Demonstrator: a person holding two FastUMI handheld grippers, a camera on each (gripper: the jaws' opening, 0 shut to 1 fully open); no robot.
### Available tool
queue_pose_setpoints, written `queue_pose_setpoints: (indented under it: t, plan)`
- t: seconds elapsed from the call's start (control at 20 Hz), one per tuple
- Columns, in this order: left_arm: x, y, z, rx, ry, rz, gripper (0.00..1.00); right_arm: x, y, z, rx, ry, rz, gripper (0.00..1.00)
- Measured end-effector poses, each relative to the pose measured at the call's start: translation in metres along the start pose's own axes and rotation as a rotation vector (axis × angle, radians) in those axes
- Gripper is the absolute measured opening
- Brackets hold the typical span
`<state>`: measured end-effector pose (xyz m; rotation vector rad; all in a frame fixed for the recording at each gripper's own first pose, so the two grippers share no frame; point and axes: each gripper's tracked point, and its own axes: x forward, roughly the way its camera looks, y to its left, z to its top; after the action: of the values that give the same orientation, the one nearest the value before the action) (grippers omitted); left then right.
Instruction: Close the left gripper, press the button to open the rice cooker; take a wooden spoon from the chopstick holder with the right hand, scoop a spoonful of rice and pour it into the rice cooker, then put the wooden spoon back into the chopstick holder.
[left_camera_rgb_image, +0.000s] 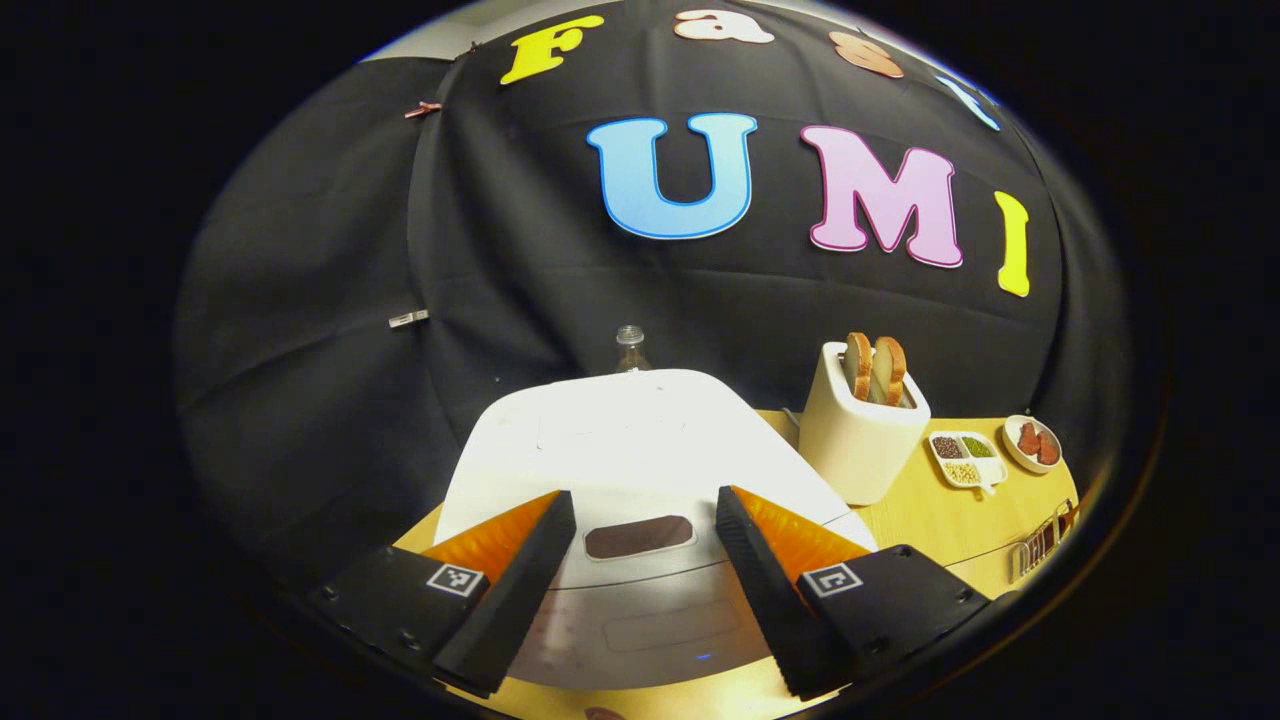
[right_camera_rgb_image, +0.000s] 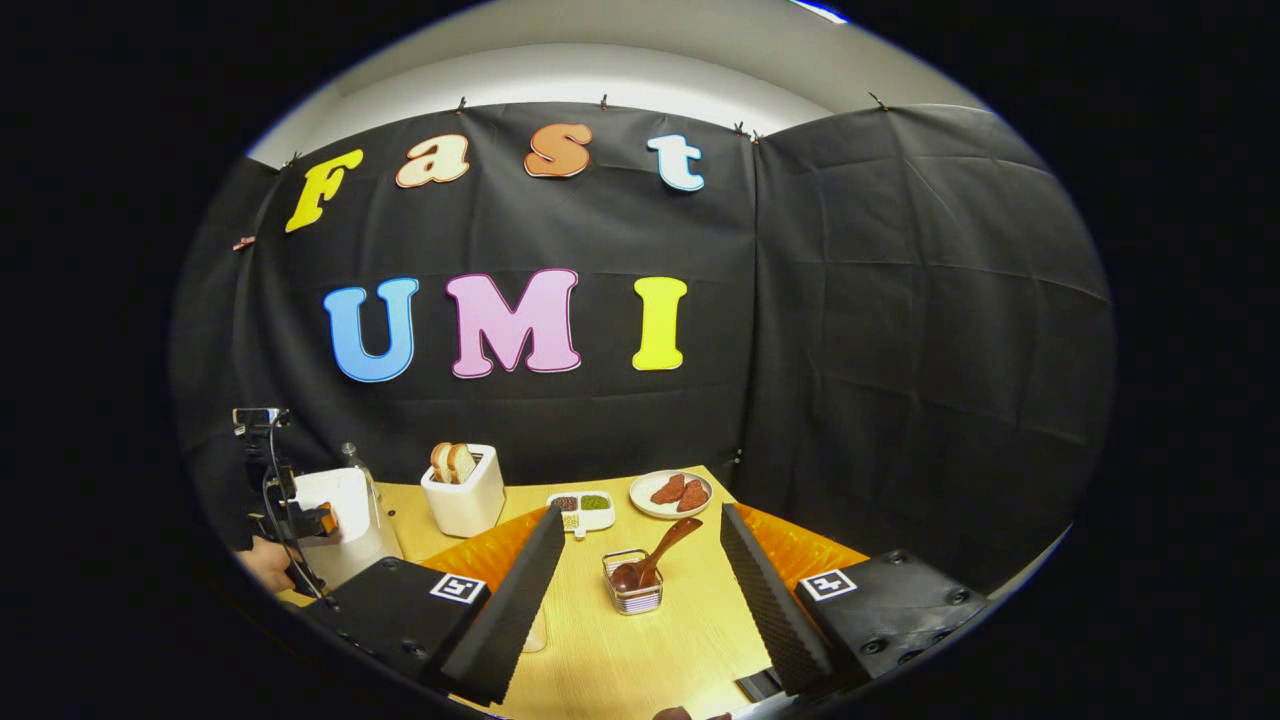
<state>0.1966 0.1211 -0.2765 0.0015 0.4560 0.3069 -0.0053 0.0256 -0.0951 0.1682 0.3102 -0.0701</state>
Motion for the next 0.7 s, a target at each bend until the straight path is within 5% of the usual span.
queue_pose_setpoints:
  t: [0.35, 0.7]
  plan:
    - [-0.020, -0.007, 0.008, -0.017, -0.025, -0.098, 0.98, -0.004, 0.007, 0.002, -0.013, -0.008, 0.024, 0.98]
    - [-0.095, -0.027, 0.044, -0.041, -0.152, -0.256, 0.95, 0.003, 0.016, 0.013, -0.007, -0.039, 0.070, 0.98]
